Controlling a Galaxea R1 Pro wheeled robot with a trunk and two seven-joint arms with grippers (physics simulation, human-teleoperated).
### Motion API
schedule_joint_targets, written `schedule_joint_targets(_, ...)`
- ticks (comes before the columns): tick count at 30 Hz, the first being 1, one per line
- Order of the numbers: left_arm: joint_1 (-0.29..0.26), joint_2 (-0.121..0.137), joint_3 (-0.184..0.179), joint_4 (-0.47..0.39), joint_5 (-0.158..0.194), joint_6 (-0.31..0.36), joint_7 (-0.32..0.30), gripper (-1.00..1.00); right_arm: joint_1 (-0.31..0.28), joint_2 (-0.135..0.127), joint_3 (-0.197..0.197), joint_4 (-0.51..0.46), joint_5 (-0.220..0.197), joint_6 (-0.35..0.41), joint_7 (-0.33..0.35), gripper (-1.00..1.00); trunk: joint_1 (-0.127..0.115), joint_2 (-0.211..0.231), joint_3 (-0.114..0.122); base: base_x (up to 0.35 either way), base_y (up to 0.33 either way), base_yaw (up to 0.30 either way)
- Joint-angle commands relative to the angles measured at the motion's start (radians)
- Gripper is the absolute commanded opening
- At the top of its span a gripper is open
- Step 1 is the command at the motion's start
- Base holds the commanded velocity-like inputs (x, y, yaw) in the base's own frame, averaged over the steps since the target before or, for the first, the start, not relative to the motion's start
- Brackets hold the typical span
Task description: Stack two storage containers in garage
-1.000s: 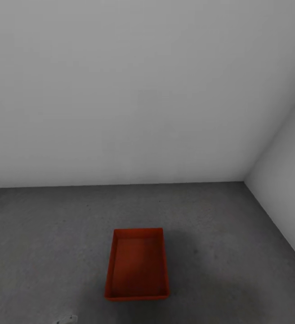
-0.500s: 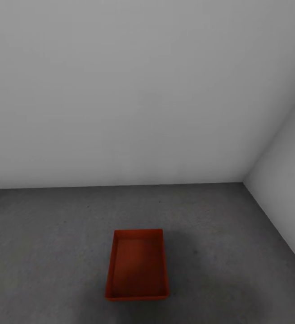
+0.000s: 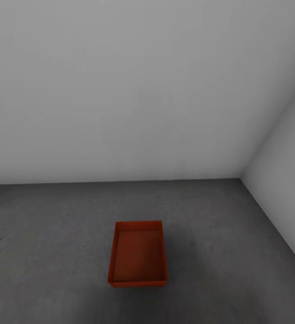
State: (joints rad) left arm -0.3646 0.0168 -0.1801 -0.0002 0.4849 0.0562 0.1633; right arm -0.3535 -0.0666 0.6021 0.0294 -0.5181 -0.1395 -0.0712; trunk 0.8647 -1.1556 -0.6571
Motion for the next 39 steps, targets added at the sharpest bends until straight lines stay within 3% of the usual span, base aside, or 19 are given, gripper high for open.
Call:
schedule_joint_targets(1,0.0,0.0,-0.009,0.0,0.007,0.004,0.002,1.0,-0.001,0.001,0.008,0.003,-0.008,-0.005,-0.001,1.0,-0.001,0.0,-0.001,-0.343,0.0,0.0)
schedule_joint_targets(16,0.035,0.001,-0.009,-0.001,0.005,0.003,0.002,1.0,0.002,0.001,0.007,0.003,-0.008,0.009,-0.004,1.0,-0.001,0.0,0.001,-0.322,0.0,0.0)
schedule_joint_targets(33,0.035,0.005,-0.012,-0.008,-0.007,0.003,0.003,1.0,0.057,0.004,0.008,0.003,-0.01,0.01,0.006,1.0,-0.001,0.0,0.026,-0.023,0.0,0.0)
schedule_joint_targets(39,0.035,0.005,-0.013,-0.01,-0.008,0.003,0.003,1.0,0.07,0.031,0.007,0.003,-0.012,0.007,0.002,1.0,-0.001,0.0,0.036,0.0,0.0,0.0)
